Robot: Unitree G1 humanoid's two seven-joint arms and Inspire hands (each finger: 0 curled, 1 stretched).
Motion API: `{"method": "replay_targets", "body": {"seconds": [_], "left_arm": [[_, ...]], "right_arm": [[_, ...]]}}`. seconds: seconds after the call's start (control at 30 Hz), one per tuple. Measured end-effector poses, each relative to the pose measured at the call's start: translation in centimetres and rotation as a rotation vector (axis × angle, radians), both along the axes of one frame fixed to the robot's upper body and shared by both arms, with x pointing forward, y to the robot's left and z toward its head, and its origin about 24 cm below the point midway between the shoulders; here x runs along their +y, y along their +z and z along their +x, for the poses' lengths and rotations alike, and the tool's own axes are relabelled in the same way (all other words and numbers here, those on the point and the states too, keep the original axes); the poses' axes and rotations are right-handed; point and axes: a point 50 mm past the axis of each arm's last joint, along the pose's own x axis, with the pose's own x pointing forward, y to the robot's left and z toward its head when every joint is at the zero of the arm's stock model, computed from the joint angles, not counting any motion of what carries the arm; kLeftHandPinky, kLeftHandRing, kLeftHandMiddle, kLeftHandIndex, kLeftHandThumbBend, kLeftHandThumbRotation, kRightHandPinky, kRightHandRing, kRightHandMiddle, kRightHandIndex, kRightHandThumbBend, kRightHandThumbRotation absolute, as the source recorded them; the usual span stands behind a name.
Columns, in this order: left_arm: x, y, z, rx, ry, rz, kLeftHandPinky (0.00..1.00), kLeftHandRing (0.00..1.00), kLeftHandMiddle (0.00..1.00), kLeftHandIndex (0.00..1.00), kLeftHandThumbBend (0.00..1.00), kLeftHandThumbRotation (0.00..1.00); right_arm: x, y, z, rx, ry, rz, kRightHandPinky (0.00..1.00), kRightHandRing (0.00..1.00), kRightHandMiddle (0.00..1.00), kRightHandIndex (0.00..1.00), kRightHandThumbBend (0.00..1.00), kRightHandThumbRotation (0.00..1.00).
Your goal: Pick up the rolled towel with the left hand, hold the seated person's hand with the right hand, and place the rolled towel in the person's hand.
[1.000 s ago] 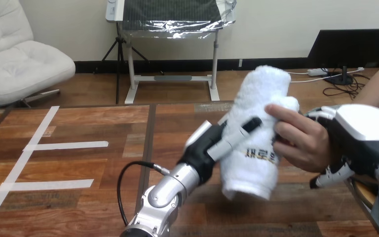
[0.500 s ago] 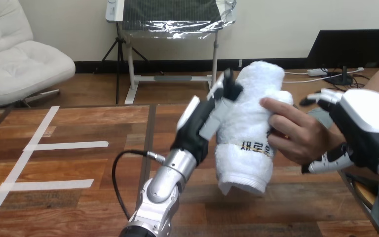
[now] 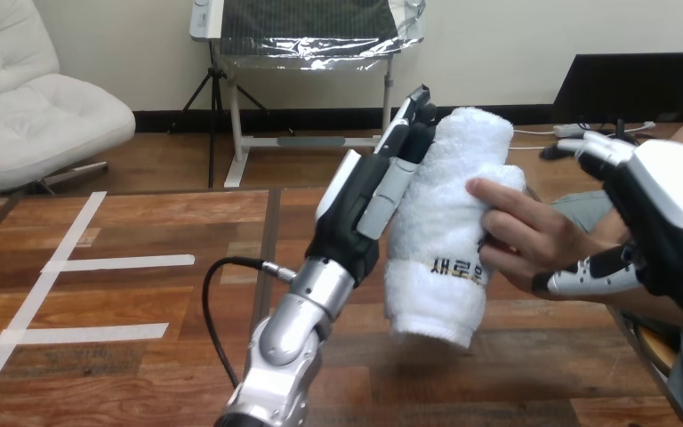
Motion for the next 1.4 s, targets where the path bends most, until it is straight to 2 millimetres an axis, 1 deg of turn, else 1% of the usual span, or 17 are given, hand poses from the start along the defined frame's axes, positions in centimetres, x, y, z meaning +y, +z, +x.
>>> {"method": "replay_targets", "body": {"seconds": [0.33, 0.57, 0.8, 1.03, 1.17, 1.33, 1.4], "left_arm": [[2.4, -0.7, -0.8, 0.005, 0.032, 0.005, 0.91, 0.93, 0.96, 1.0, 0.68, 1.0], [4.6, -1.4, -1.6, 0.02, 0.093, -0.008, 0.9, 0.92, 0.95, 1.0, 0.64, 1.0], [6.5, -2.0, -2.5, 0.032, 0.151, -0.013, 0.9, 0.92, 0.95, 1.0, 0.62, 1.0], [7.9, -2.4, -3.4, 0.04, 0.202, -0.036, 0.91, 0.93, 0.96, 1.0, 0.61, 1.0], [8.5, -2.6, -3.9, 0.04, 0.221, -0.035, 0.91, 0.92, 0.96, 1.0, 0.56, 1.0], [9.1, -2.8, -4.6, 0.035, 0.233, -0.024, 0.91, 0.91, 0.95, 1.0, 0.52, 1.0], [9.3, -2.8, -4.9, 0.03, 0.236, -0.017, 0.91, 0.9, 0.95, 1.0, 0.5, 1.0]], "right_arm": [[0.5, 0.6, -1.2, -0.019, 0.003, 0.037, 0.81, 0.94, 0.95, 0.86, 0.8, 0.0], [1.0, 0.9, -1.9, -0.035, 0.021, 0.071, 0.82, 0.95, 0.95, 0.87, 0.79, 0.0], [1.5, 0.9, -2.3, -0.04, 0.049, 0.11, 0.82, 0.96, 0.96, 0.87, 0.79, 0.0], [1.9, 0.6, -2.7, -0.064, 0.073, 0.164, 0.8, 0.95, 0.95, 0.87, 0.78, 0.0], [2.3, 0.5, -3.0, -0.092, 0.084, 0.203, 0.79, 0.95, 0.95, 0.87, 0.73, 0.0], [2.9, 0.2, -3.3, -0.139, 0.092, 0.256, 0.79, 0.95, 0.95, 0.87, 0.68, 0.0], [3.2, 0.1, -3.4, -0.159, 0.097, 0.279, 0.79, 0.95, 0.95, 0.87, 0.65, 0.0]]}}
